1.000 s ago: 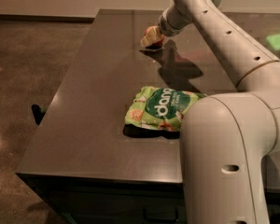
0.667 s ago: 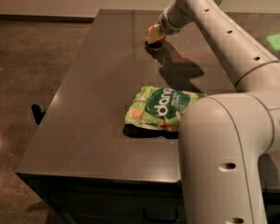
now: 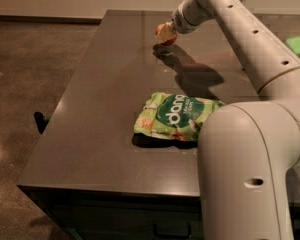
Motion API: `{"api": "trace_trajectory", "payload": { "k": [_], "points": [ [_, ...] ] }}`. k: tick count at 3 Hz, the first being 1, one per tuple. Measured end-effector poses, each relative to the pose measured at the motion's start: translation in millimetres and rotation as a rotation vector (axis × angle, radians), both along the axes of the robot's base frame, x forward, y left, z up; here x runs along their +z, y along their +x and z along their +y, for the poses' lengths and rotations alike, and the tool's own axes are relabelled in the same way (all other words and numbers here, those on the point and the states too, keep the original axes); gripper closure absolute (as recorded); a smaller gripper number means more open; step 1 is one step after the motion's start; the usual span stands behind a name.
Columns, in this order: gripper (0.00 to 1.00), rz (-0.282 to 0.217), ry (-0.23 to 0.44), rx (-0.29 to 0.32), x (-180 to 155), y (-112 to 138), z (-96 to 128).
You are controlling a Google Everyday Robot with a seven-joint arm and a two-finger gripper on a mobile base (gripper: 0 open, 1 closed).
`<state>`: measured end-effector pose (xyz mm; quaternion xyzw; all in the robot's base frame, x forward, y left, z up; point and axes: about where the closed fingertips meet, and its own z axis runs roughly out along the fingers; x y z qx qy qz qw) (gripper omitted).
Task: Pick apple
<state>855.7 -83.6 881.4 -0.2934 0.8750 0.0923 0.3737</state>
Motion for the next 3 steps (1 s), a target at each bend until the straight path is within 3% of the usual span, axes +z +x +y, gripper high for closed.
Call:
{"api": "trace_trajectory", "payload": {
  "k": [1,3],
  "points": [
    [1.00,-0.046,0.021,0.089,35,-27,1],
    [1.00,-0.112,0.015,0.245,92,-82,0]
  ]
}}
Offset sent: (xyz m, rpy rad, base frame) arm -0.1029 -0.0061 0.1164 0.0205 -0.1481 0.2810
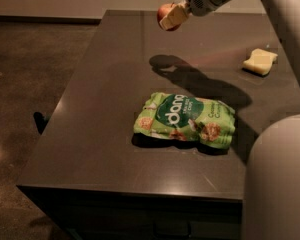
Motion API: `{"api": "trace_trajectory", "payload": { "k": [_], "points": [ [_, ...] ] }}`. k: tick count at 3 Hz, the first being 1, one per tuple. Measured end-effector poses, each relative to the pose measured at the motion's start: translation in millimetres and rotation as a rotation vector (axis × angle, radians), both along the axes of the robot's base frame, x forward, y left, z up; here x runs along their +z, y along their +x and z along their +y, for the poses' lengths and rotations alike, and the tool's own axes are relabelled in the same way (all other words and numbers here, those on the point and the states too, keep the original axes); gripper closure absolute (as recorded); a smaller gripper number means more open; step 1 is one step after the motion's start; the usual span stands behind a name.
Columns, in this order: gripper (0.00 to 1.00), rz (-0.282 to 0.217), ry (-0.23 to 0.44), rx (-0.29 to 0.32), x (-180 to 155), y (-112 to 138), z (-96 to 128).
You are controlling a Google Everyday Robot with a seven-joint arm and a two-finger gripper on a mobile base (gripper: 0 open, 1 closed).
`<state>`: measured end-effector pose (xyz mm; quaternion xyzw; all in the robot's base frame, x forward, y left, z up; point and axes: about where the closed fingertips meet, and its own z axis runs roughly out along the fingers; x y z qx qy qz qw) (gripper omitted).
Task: Pick apple
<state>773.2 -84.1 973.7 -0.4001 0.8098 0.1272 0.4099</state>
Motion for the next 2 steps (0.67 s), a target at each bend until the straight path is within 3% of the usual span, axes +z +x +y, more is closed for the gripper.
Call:
{"api": "trace_trajectory", "payload": {
  "k": [1,2],
  "points": [
    [1.00,-0.019,-0.014,0.063,17.6,-22.0,0.1],
    [1.00,-0.020,-0.019,0.072,18.1,-24.0,0.7]
  ]
}}
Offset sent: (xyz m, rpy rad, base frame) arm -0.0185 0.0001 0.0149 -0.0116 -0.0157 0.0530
